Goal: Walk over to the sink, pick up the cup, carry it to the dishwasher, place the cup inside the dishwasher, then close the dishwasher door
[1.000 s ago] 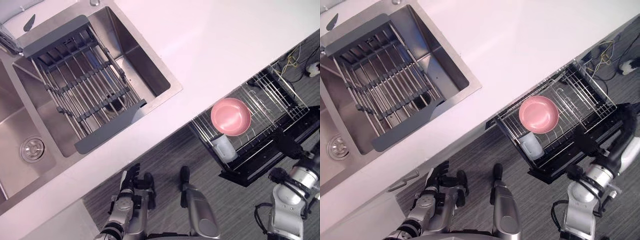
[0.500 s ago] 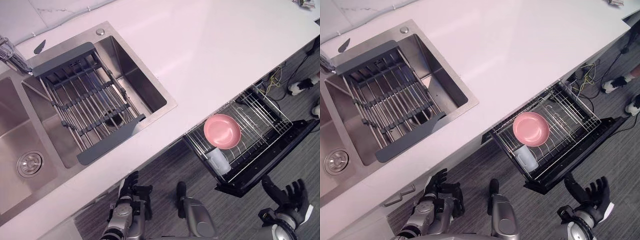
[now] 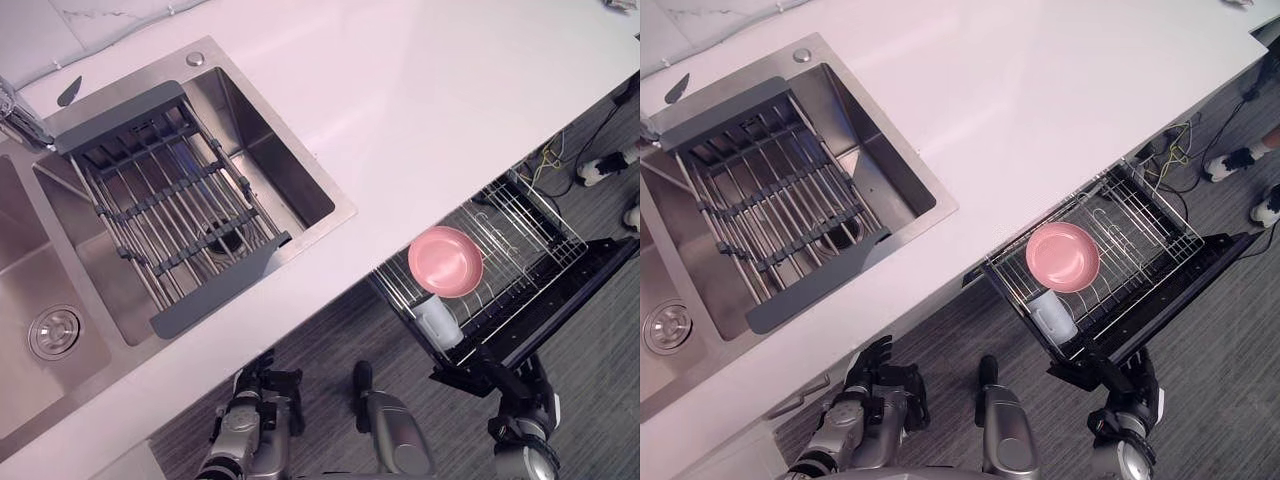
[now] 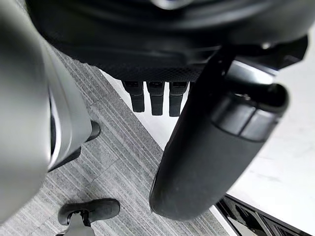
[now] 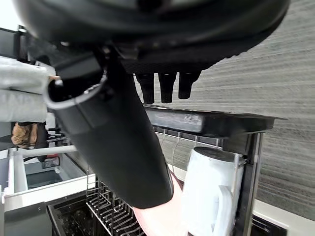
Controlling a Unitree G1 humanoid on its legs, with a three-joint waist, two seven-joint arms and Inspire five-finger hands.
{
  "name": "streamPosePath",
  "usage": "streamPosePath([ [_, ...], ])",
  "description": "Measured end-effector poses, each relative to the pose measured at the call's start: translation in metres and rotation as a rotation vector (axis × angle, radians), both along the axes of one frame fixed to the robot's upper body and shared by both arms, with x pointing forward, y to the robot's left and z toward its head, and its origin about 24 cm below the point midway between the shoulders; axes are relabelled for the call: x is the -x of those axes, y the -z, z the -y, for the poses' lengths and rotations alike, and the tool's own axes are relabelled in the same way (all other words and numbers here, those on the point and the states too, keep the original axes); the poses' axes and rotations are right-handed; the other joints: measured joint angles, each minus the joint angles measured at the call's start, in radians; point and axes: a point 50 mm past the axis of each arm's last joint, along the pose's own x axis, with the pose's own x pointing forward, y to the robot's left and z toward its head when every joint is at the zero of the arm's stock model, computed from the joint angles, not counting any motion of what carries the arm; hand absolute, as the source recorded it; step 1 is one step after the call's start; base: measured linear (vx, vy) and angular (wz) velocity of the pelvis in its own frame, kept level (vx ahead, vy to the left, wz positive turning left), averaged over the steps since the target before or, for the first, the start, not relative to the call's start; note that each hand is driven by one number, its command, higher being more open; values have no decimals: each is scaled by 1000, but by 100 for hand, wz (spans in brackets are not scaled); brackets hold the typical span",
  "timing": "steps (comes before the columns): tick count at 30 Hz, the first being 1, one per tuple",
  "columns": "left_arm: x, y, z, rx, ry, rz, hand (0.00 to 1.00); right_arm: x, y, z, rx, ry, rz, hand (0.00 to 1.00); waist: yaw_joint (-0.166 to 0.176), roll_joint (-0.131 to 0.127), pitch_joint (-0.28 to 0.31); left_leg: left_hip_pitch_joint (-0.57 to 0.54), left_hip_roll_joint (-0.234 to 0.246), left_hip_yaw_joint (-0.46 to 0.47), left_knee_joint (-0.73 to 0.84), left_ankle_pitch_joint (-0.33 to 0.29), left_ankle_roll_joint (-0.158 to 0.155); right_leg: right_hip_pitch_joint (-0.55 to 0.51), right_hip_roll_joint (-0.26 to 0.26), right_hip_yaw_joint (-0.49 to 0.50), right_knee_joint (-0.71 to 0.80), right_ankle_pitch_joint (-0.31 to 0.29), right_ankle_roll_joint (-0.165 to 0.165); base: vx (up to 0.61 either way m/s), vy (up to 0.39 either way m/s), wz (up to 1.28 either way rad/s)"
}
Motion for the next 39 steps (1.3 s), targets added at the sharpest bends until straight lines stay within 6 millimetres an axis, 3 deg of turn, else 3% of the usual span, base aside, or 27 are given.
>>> streamPosePath([
  [8, 1, -1, -14, -38, -1, -3, 90, -28, 1, -2, -5, -83, 5, 90, -2, 0, 4, -7, -12, 3, -29, 23, -3, -27, -5, 12, 6, 4, 3, -8, -10, -2],
  [14, 2, 0, -21, -58, -2, -9, 90, -55, -9, -7, 45, -171, 45, 90, -7, 6, 8, -14, -30, -24, -103, 87, -3, -21, -8, -12, -70, 58, -1, -29, -27, 12],
  [19, 3, 0, -22, -60, -2, -11, 90, -96, -31, -16, 37, -214, 164, 90, -6, 22, 42, -32, -45, -70, -123, 124, 7, 2, -17, -50, -128, 104, -3, -102, 3, 25],
  [24, 0, -3, -23, -66, -2, 7, 90, -142, -71, -24, 78, -281, 295, 90, 7, 50, 77, -56, -75, -132, -153, 157, 15, -2, -29, -73, -167, 139, -4, -96, 32, 16],
  [29, -1, -4, -28, -80, -2, 14, 90, -160, -88, -28, 100, -306, 326, 90, 20, 57, 81, -63, -83, -173, -180, 184, 23, -1, -31, -105, -173, 146, -7, 11, 8, 18],
  [34, -2, -5, -31, -105, 27, 14, 90, -191, -112, -34, 172, -377, 323, 90, 21, 59, 81, -70, -86, -189, -172, 185, 23, 10, -31, -118, -184, 149, -7, 27, 21, 8],
  [39, -3, -6, -33, -113, 54, 21, 90, -198, -118, -32, 209, -394, 309, 90, 18, 63, 84, -90, -85, -205, -158, 182, 21, 10, -26, -125, -187, 152, -9, -25, 15, 10],
])
